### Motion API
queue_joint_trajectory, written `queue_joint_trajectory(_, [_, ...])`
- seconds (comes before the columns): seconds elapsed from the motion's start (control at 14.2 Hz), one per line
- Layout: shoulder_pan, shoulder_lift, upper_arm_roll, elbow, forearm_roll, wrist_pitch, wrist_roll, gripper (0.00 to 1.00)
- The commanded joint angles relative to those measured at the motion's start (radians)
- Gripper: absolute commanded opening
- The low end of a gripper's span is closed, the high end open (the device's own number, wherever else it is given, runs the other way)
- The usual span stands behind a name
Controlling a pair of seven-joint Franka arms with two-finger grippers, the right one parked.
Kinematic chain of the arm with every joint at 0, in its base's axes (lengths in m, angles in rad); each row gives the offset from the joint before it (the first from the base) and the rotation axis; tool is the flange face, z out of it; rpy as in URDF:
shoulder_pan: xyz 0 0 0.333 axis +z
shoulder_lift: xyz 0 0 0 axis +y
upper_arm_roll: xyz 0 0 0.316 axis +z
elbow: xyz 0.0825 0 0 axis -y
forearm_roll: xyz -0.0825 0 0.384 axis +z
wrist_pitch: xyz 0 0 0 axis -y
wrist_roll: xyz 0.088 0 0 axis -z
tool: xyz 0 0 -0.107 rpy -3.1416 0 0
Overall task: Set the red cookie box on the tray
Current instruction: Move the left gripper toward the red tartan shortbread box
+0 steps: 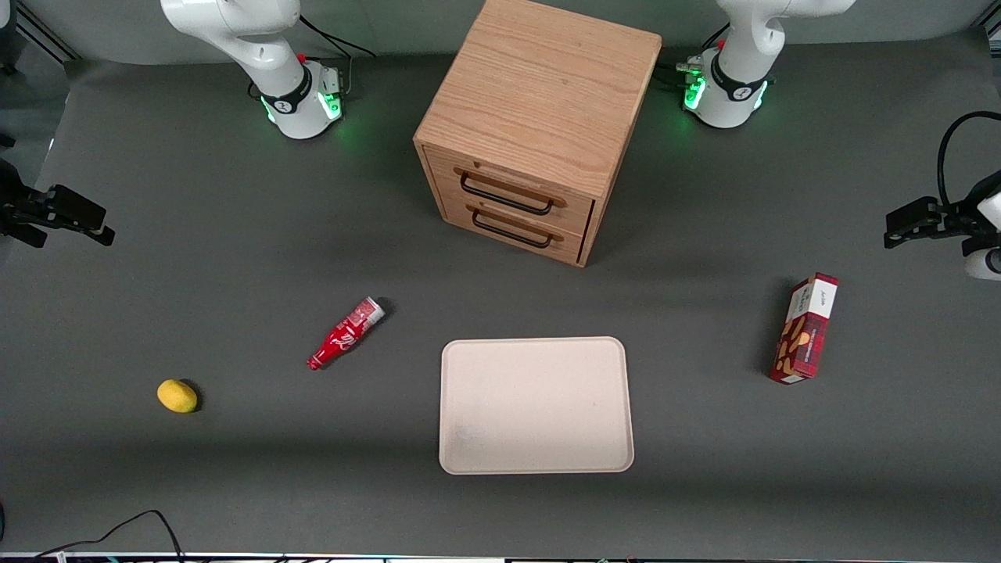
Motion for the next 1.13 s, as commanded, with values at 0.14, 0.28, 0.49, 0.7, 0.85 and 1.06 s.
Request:
queue_joint_trajectory(0.14, [-0.013, 0.026, 0.009, 0.042, 0.007, -0.024, -0.016, 1.00])
queue_joint_trajectory(0.28, [-0.007, 0.035, 0.015, 0.035, 0.009, -0.030, 0.020, 1.00])
queue_joint_trajectory(0.49, [0.044, 0.076, 0.027, 0.009, 0.004, -0.042, 0.158, 1.00])
queue_joint_trajectory(0.7, [0.099, 0.113, 0.027, -0.054, -0.002, 0.002, 0.171, 1.00])
queue_joint_trajectory(0.85, [0.104, 0.126, 0.027, -0.126, -0.007, 0.083, 0.172, 1.00])
queue_joint_trajectory(1.06, [0.098, 0.127, 0.027, -0.269, -0.007, 0.261, 0.192, 1.00])
